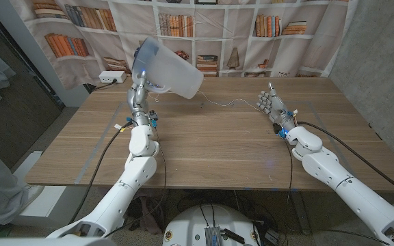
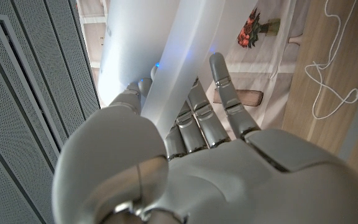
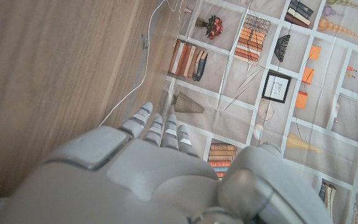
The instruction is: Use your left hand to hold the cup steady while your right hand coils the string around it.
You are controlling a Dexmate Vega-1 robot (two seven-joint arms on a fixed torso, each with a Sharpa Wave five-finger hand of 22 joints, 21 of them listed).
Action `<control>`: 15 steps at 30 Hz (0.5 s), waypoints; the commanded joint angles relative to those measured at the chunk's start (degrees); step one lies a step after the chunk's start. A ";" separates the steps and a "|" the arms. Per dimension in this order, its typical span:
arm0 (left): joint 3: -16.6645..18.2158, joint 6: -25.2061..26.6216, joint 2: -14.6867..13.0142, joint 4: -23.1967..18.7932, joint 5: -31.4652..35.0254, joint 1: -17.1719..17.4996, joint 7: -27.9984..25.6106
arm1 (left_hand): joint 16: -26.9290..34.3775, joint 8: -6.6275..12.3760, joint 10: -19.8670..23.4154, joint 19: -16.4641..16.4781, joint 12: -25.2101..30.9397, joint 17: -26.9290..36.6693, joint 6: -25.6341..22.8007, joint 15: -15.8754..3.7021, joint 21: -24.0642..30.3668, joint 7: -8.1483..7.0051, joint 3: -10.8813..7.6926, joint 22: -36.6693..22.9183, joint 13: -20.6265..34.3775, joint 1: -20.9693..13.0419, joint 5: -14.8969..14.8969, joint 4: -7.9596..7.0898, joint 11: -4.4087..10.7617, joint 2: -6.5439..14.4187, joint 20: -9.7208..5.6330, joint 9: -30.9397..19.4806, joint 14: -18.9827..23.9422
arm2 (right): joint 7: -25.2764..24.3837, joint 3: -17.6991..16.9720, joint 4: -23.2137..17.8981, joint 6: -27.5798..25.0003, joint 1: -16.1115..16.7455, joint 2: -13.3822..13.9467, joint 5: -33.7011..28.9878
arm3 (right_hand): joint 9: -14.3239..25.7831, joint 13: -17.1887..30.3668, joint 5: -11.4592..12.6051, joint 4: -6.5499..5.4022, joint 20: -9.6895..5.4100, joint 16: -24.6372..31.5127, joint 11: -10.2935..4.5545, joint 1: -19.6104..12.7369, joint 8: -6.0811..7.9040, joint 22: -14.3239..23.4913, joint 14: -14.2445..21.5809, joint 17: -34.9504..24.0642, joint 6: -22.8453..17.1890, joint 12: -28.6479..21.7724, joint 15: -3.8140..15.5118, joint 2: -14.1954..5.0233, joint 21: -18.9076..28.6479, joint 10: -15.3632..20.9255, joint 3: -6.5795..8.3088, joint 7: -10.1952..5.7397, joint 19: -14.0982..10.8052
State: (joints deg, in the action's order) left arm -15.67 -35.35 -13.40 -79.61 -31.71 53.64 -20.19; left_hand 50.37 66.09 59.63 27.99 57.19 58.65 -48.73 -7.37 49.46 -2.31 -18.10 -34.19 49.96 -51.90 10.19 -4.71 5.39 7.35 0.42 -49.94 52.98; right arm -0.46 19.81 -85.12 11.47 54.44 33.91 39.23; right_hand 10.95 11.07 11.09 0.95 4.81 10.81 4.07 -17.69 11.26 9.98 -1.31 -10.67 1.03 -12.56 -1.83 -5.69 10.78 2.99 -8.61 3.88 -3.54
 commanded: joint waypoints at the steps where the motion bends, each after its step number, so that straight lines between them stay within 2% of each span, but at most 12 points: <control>1: -1.34 -0.45 2.49 1.26 -3.36 0.19 2.34 | 0.33 -0.09 1.65 -0.25 5.61 0.09 -2.22 -0.06 0.76 2.20 -0.22 -0.03 5.64 3.11 0.26 0.27 -1.41 2.95 0.06 -0.30 0.08 | -0.49 -0.56 -1.18 -0.11 1.04 0.89 0.00 | 0.12 0.12 0.00 0.08 0.33 0.24 0.23 0.10 0.27 0.24 0.18 -0.10 -0.43 -0.31 -0.16 -0.14 0.37 -0.19 0.22 0.21 -0.41; 15: -1.62 -2.32 4.94 2.53 -6.81 0.16 4.85 | 0.53 -0.27 1.72 -1.15 5.74 0.17 -2.51 0.20 2.46 2.73 -0.44 0.05 5.90 3.50 0.33 0.50 -1.61 2.99 0.14 -0.29 -0.08 | -1.87 -1.52 -2.90 0.59 2.72 1.40 -0.12 | 0.12 0.11 0.02 0.33 0.67 0.28 0.08 -0.28 0.19 0.24 0.53 -0.04 -0.22 -0.24 0.28 -0.19 0.58 -0.34 0.42 -0.30 -1.10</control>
State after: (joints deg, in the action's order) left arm -16.85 -36.31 -10.32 -78.00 -35.04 53.77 -17.93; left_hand 50.60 66.08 59.86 27.25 57.20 58.79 -49.01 -7.36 51.52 -2.01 -18.26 -34.30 49.96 -50.08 10.19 -4.41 4.93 8.53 0.55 -50.03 52.98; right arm -1.44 19.13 -86.42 11.82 55.68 34.68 39.20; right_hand 10.95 11.07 11.09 1.20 5.62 10.81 3.87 -17.69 11.26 9.98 -1.01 -10.67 1.03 -12.56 -1.53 -5.69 11.10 2.78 -8.36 3.88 -4.38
